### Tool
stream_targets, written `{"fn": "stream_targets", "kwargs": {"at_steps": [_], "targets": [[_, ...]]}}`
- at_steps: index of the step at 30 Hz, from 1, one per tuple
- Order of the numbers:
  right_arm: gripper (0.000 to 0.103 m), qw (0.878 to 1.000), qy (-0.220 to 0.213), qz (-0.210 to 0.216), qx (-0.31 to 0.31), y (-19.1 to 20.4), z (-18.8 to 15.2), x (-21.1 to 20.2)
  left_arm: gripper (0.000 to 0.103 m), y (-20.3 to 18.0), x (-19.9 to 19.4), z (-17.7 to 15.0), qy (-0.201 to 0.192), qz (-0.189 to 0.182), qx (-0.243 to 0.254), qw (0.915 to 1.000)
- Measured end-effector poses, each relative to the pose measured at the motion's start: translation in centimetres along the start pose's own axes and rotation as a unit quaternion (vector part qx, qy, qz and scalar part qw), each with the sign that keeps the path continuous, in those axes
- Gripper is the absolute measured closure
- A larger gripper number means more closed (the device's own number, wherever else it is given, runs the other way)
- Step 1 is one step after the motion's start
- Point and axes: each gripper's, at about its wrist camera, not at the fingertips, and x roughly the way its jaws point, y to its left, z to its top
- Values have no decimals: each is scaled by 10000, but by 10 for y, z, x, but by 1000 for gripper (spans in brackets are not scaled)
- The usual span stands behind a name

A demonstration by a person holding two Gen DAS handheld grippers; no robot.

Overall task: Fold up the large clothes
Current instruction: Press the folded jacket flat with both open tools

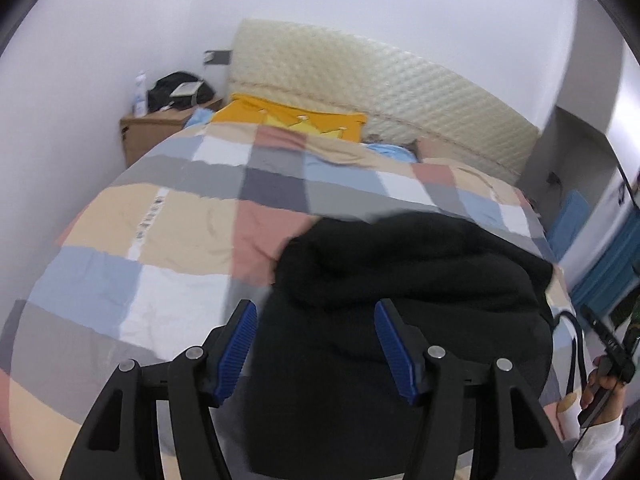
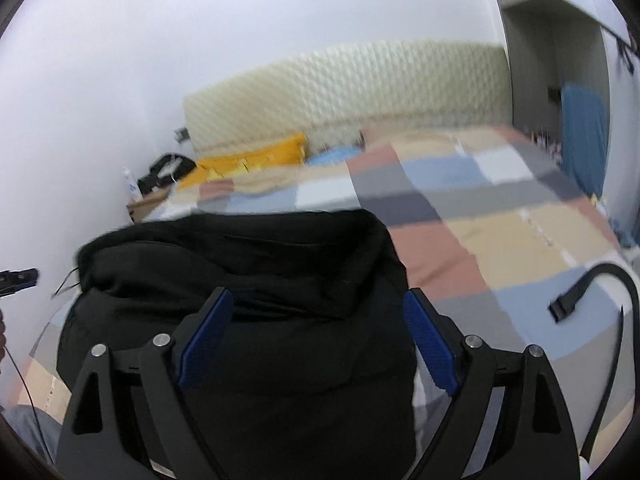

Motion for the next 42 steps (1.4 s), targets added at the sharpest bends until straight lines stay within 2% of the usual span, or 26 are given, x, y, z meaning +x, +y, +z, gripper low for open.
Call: {"fn": "stream_targets", "kwargs": {"at_steps": [2,5,9,12,15,19,25,36,42], "targets": [[14,9996,-247,134,-23,16,-3,-9,42,-27,6,-5,-78,-50,249,9996],[13,9991,-259,290,-144,33,-11,-6,42,-61,20,-10,-117,-229,517,9983],[13,9984,171,327,-434,59,-24,26,42,-100,53,-15,94,-217,737,9970],[13,9979,389,224,-469,66,-34,46,42,-112,73,-22,160,-251,738,9968],[12,9966,626,187,-509,68,-39,69,42,-125,96,-28,194,-108,883,9958],[4,9965,641,62,-534,67,-37,96,42,-132,123,-24,249,17,963,9950],[4,9962,714,74,-492,68,-20,137,42,-135,161,0,412,19,1093,9932],[2,9908,1313,93,-323,66,9,220,41,-129,228,36,732,63,930,9930],[1,9896,1408,214,-203,66,4,244,39,-126,242,30,543,252,1004,9931]]}}
